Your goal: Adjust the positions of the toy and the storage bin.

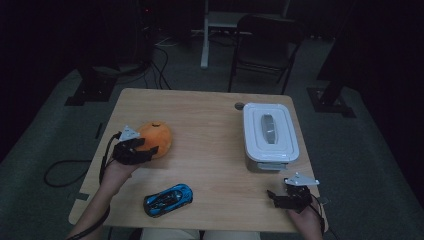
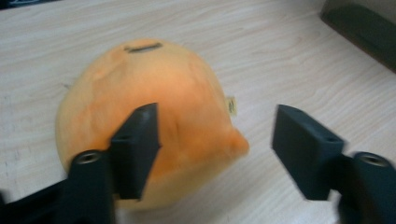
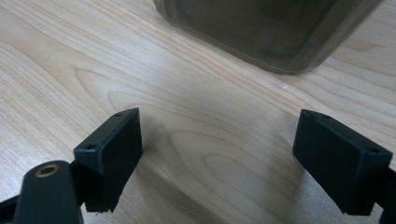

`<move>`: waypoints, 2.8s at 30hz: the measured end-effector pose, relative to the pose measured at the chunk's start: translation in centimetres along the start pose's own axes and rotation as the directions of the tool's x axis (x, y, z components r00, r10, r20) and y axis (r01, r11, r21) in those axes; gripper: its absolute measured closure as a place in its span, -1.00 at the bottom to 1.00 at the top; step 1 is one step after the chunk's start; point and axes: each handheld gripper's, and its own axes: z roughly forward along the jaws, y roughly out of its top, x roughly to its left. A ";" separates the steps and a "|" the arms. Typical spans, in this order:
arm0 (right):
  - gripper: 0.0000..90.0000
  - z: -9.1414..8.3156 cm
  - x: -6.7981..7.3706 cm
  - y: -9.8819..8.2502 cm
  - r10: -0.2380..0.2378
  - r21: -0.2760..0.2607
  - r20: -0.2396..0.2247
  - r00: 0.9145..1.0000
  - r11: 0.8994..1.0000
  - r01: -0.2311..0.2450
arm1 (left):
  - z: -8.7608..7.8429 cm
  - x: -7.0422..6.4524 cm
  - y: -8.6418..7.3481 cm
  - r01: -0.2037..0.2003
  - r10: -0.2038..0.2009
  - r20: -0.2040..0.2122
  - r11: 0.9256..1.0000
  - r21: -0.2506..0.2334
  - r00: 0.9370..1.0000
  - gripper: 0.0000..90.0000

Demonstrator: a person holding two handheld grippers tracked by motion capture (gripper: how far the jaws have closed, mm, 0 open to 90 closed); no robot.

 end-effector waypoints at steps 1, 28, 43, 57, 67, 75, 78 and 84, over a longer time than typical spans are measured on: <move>-0.66 0.0 0.0 0.0 0.000 0.000 0.000 1.000 1.000 0.000 | 0.2 0.1 0.3 0.003 -0.003 -0.017 1.000 0.000 1.000 -0.41; -0.66 0.0 0.0 0.0 0.000 0.000 0.000 1.000 1.000 0.000 | 5.9 3.5 0.3 0.101 -0.081 -0.125 0.981 0.166 0.989 -0.55; -0.66 0.0 0.0 0.0 0.001 0.000 0.000 1.000 1.000 -0.001 | 3.5 3.3 -0.5 0.048 -0.040 -0.106 0.996 0.070 0.993 0.42; -0.66 0.0 0.0 0.0 0.001 -0.001 -0.001 1.000 1.000 -0.001 | -1.7 1.5 -0.8 -0.048 0.053 -0.073 0.997 0.056 0.996 0.49; -0.66 0.0 0.0 0.0 0.001 0.000 -0.001 1.000 1.000 -0.001 | -3.0 -0.8 -2.0 -0.128 0.127 0.015 0.988 0.083 0.992 0.48; -0.66 0.0 0.0 0.0 0.001 0.000 -0.001 1.000 1.000 -0.001 | -2.1 -0.8 -4.6 -0.106 0.098 0.056 0.982 0.156 0.994 0.43; -0.66 0.0 0.0 0.0 0.001 0.000 -0.001 1.000 1.000 -0.001 | -2.4 -0.8 -4.6 -0.075 0.067 0.058 0.988 0.132 0.996 0.04; -0.66 0.0 0.0 0.0 0.001 0.000 -0.001 1.000 1.000 -0.001 | -2.8 -1.1 -3.9 -0.076 0.074 0.018 0.990 0.119 0.997 -0.62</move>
